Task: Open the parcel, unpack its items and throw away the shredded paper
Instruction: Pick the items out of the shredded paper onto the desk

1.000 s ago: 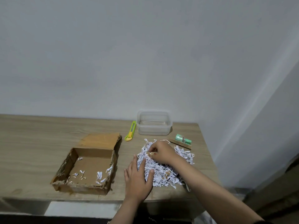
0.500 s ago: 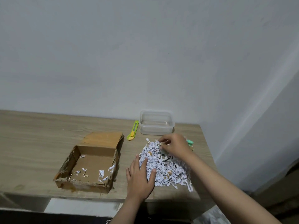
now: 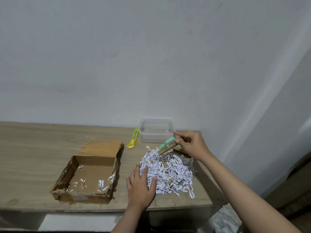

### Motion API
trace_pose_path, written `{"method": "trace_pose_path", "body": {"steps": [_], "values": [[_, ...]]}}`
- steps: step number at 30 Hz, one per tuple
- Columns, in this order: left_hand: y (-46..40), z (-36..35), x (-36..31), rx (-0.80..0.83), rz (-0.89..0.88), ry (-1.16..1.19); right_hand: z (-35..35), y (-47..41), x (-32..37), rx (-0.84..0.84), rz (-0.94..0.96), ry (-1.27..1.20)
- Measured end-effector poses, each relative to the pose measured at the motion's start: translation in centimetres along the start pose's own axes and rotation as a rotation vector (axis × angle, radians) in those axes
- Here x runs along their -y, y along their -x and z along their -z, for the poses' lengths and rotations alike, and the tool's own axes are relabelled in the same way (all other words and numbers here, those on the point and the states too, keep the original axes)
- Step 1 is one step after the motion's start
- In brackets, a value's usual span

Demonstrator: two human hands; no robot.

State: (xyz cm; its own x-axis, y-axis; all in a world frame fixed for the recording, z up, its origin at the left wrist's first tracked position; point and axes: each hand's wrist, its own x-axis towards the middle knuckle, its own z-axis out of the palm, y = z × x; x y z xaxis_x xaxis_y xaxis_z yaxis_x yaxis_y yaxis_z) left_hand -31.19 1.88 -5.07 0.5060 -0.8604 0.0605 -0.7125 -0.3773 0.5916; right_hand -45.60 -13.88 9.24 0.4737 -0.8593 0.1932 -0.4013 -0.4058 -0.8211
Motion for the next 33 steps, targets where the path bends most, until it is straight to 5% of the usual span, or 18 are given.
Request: {"method": "trace_pose_path", "body": {"steps": [6,16,25,33], "values": [[0.0,0.1,0.0,-0.008,-0.005,0.017,0.9,0.9,-1.9,-0.022,-0.127,-0.021],[-0.1,-0.1,0.1,-0.029,-0.017,0.029,2.6,0.7,-5.0,-0.455,-0.313,-0.337],[-0.3,-0.2,-0.1,0.012,0.016,-0.035,1.9,-1.6,-11.2,-0.558,-0.494,-0.269],[-0.4,-0.2,-0.1,0.015,0.024,-0.024,0.3,-1.3,-14.6,-0.476,-0.595,-0.087]]}}
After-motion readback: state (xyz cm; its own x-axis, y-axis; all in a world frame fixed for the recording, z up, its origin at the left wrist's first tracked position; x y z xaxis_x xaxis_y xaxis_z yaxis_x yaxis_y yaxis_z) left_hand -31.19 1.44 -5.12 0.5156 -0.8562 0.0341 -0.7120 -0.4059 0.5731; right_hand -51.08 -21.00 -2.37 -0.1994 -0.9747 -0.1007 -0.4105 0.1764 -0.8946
